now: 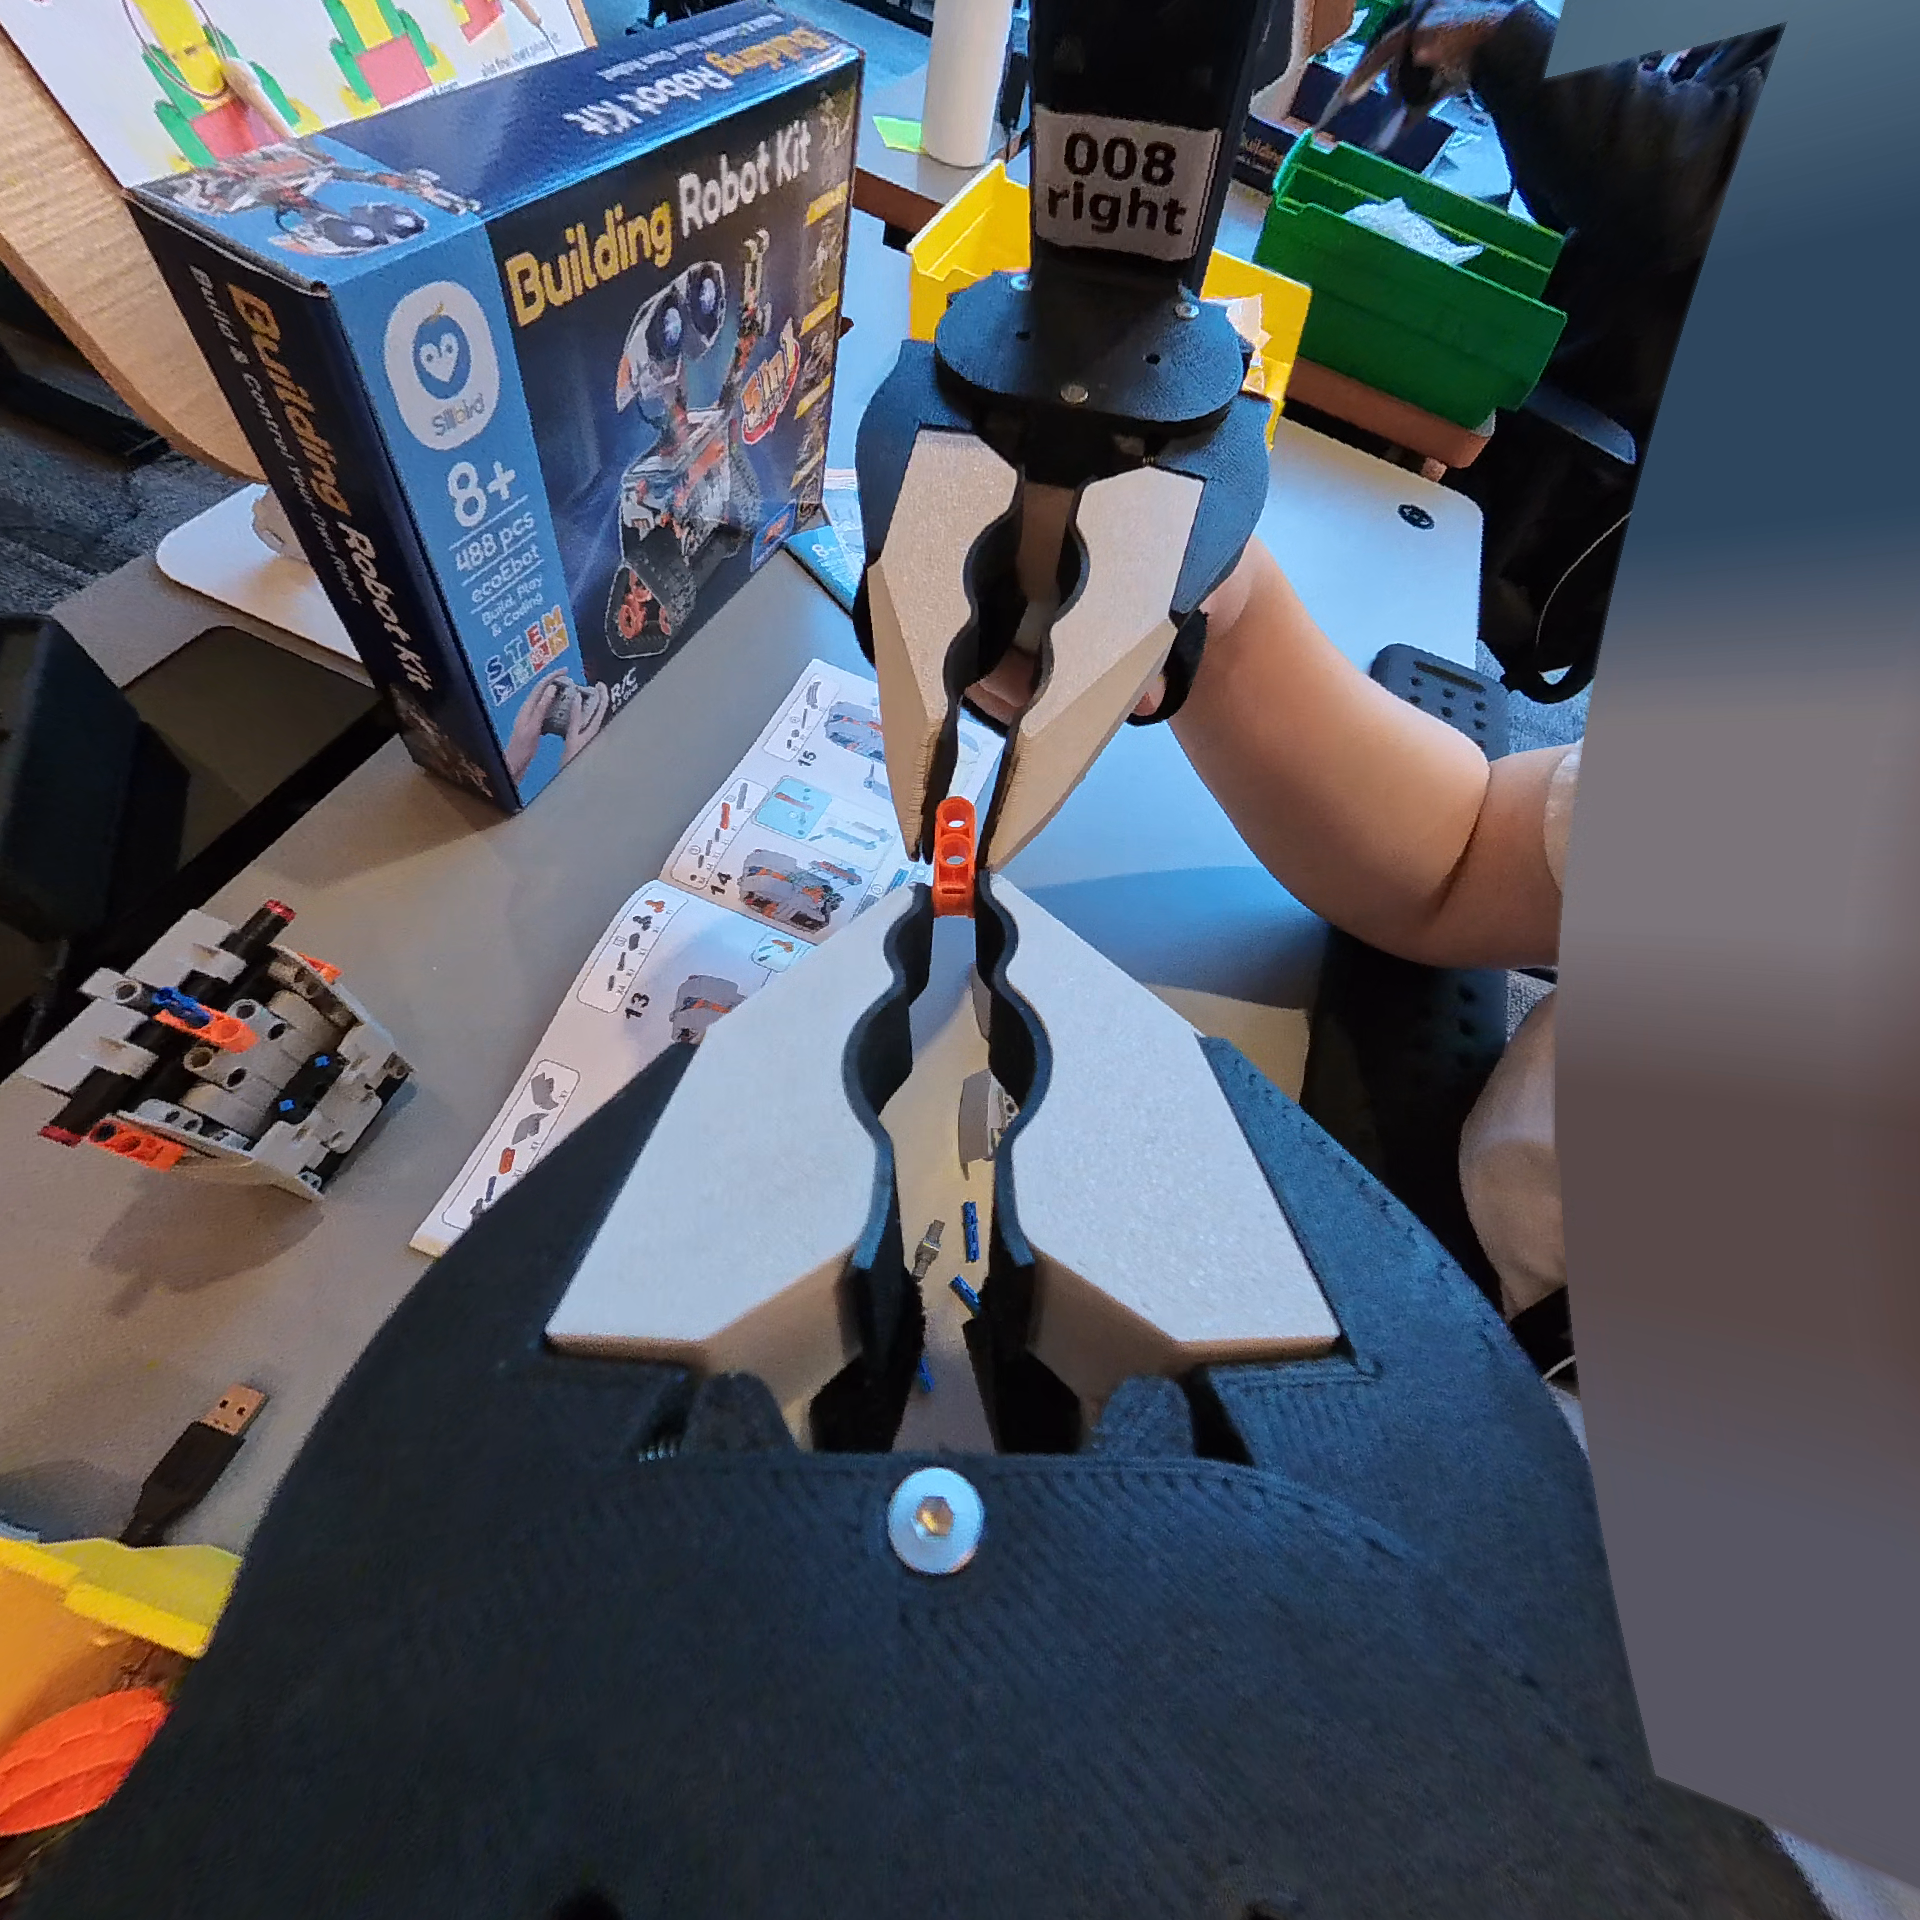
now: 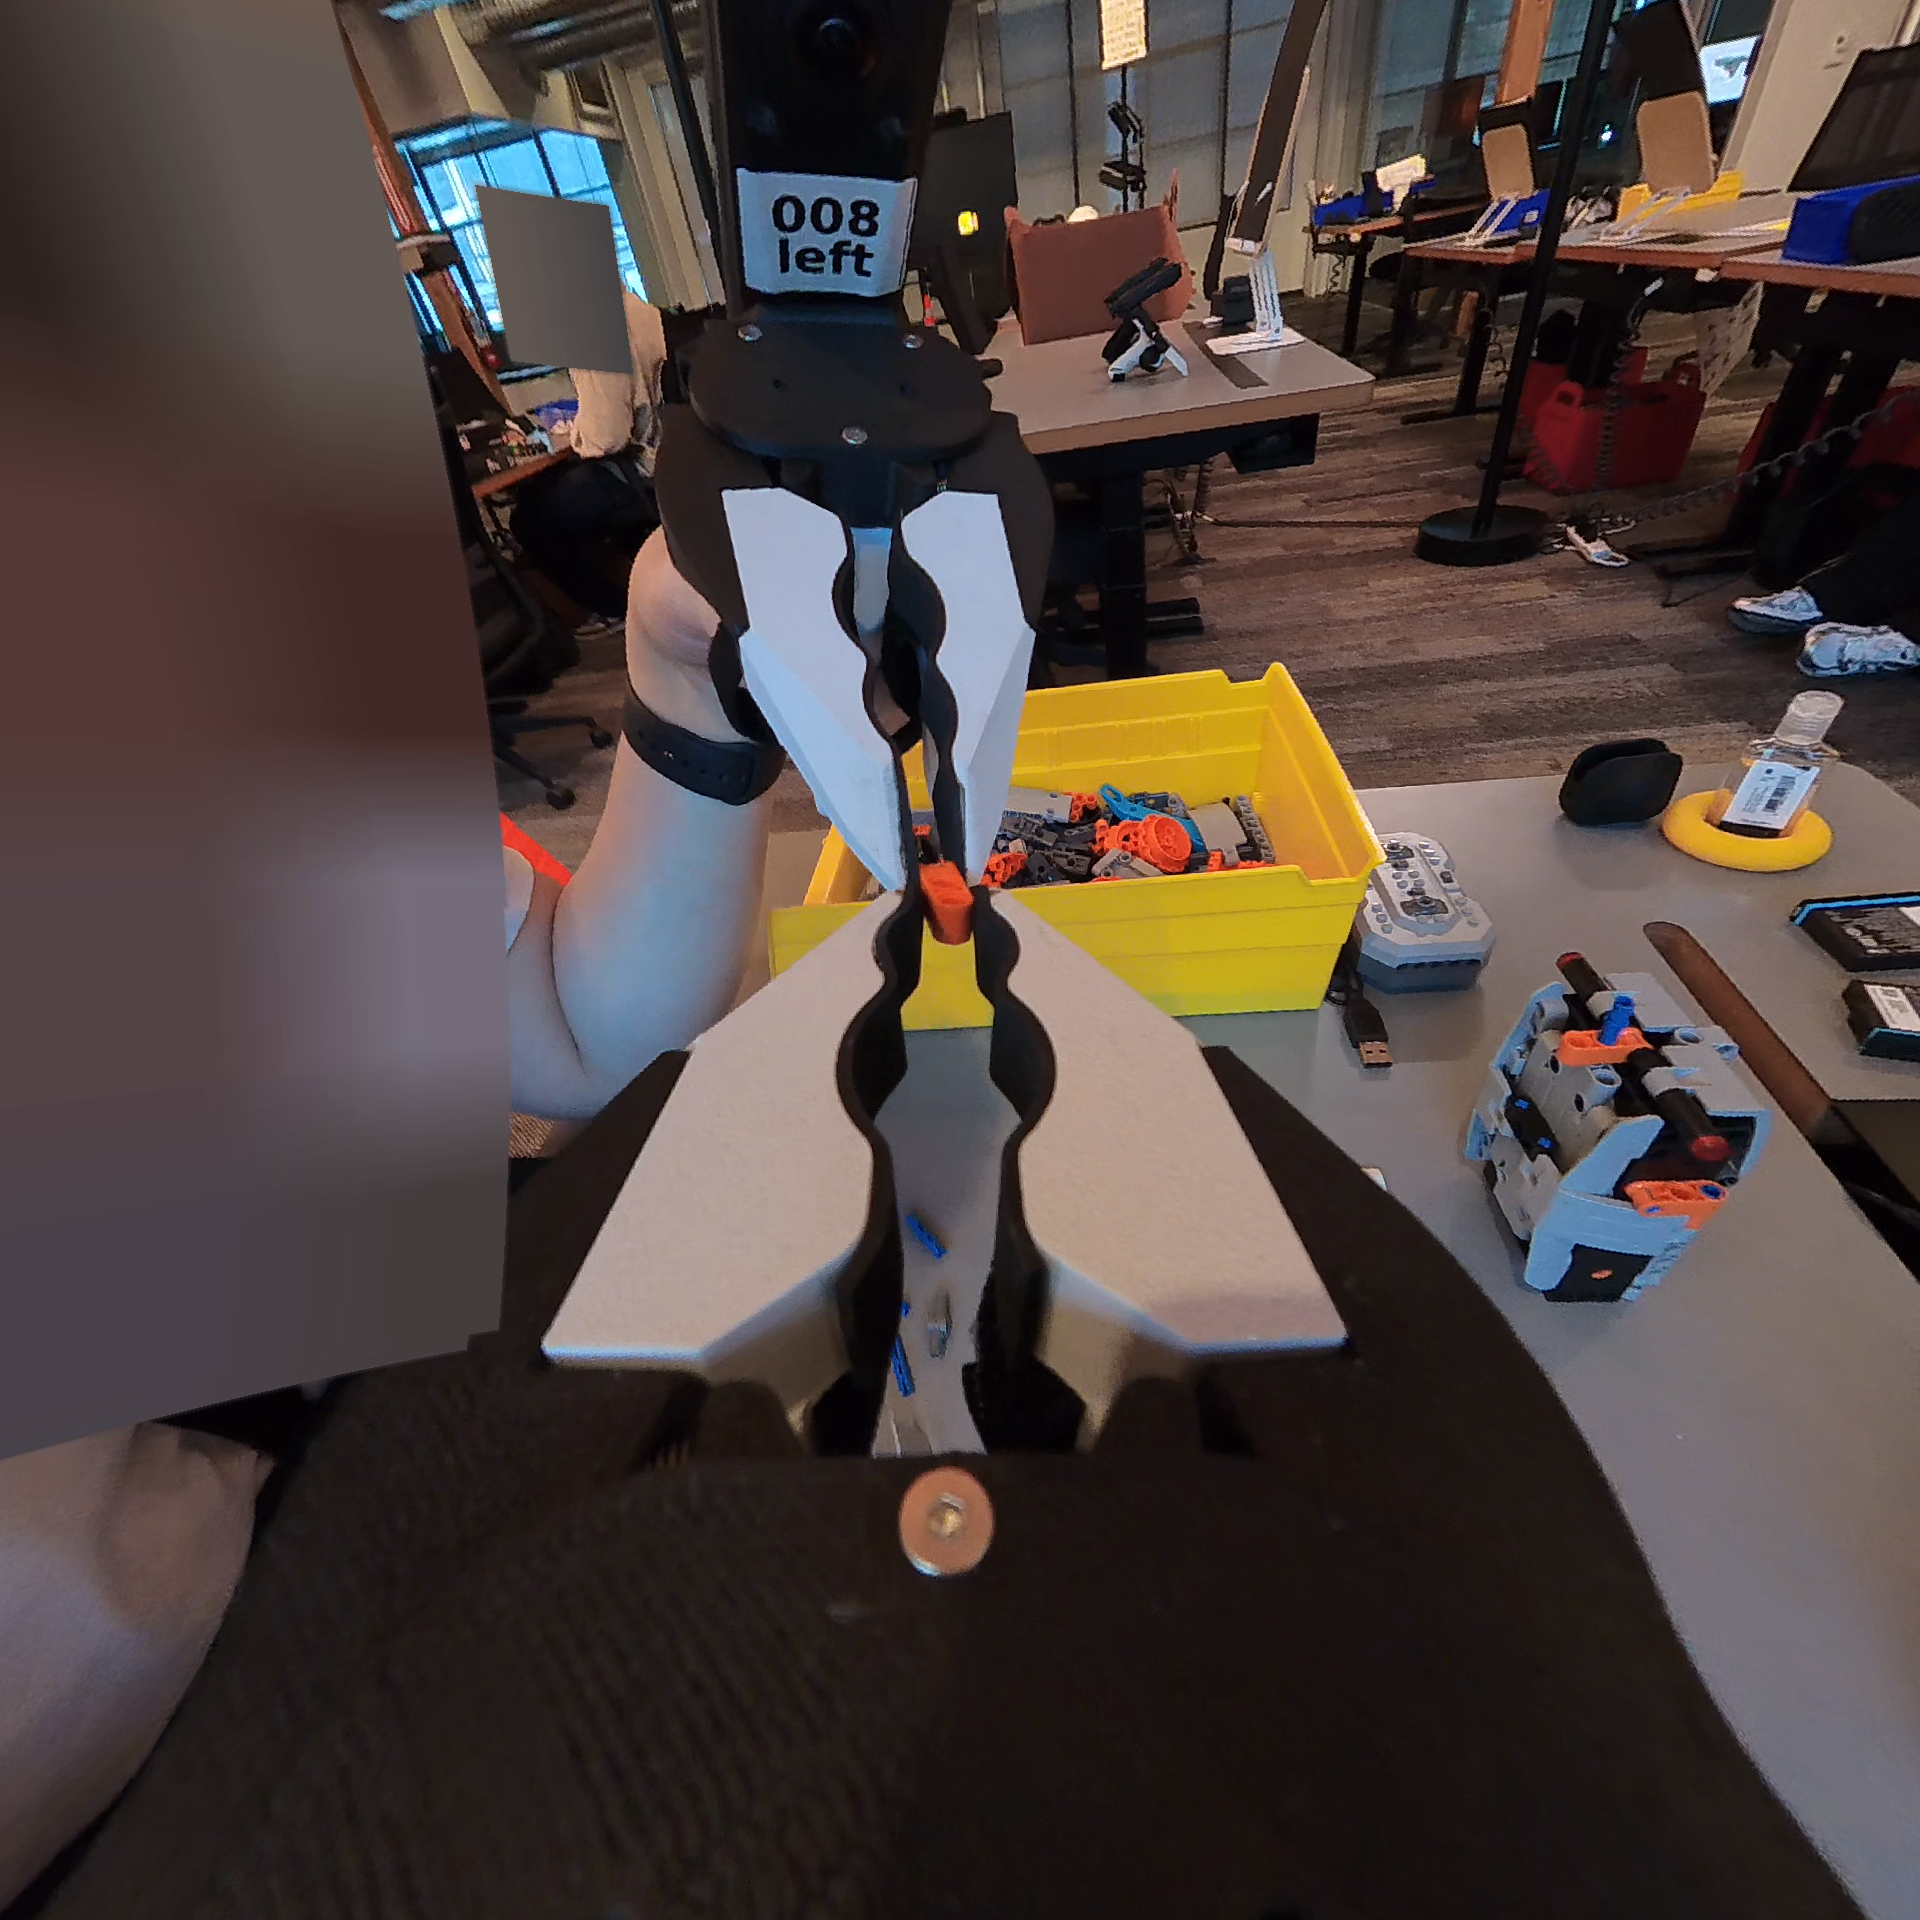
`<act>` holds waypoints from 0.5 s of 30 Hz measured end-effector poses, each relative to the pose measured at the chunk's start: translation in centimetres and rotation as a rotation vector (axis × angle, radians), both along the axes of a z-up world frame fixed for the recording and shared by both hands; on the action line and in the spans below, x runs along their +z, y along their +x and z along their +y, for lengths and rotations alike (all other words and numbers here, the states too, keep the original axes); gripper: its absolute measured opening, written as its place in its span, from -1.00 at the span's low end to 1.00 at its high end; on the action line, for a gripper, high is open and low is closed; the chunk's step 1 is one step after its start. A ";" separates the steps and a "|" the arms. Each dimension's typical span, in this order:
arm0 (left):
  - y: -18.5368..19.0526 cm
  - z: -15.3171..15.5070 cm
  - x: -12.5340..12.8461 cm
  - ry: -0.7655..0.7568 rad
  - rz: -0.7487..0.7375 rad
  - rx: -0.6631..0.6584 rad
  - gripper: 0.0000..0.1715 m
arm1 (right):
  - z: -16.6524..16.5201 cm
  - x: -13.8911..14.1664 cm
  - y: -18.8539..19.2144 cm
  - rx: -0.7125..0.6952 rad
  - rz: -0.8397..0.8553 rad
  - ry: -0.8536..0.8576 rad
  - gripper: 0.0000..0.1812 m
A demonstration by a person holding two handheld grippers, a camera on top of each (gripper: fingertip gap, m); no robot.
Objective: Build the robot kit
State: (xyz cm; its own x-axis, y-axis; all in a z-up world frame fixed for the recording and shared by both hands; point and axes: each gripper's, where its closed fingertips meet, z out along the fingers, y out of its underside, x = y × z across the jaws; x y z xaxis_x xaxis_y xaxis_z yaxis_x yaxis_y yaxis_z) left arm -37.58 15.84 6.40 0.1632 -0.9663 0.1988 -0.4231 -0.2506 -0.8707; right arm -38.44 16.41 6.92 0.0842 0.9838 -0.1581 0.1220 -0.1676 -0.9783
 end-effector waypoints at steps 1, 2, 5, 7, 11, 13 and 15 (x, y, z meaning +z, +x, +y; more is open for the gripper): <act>-0.1 0.1 0.0 -0.004 -0.002 0.001 -0.93 | 0.1 0.0 -0.1 0.000 0.006 -0.008 -0.92; -0.1 0.1 0.0 -0.007 -0.004 0.002 -0.93 | 0.2 0.0 -0.1 0.001 0.013 -0.016 -0.92; -0.2 0.3 -0.1 -0.013 -0.006 0.008 -0.93 | 0.3 0.0 -0.2 0.003 0.027 -0.033 -0.92; -0.3 0.4 -0.1 -0.012 -0.005 0.010 -0.93 | 0.4 0.0 -0.3 0.004 0.033 -0.041 -0.92; -0.3 0.3 0.0 -0.013 -0.008 0.011 -0.93 | 0.3 0.1 -0.4 0.007 0.041 -0.043 -0.92; -0.4 0.2 0.0 -0.011 -0.007 0.010 -0.93 | 0.3 0.1 -0.4 0.008 0.042 -0.044 -0.92; -0.4 0.2 0.1 -0.009 -0.007 0.010 -0.93 | 0.2 0.2 -0.4 0.009 0.044 -0.044 -0.92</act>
State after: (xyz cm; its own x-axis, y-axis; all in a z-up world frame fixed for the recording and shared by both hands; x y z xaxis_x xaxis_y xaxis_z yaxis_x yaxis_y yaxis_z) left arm -37.95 16.03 6.46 0.1716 -0.9628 0.2086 -0.4142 -0.2626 -0.8715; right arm -38.85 16.64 7.08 0.0678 0.9765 -0.2045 0.0812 -0.2097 -0.9744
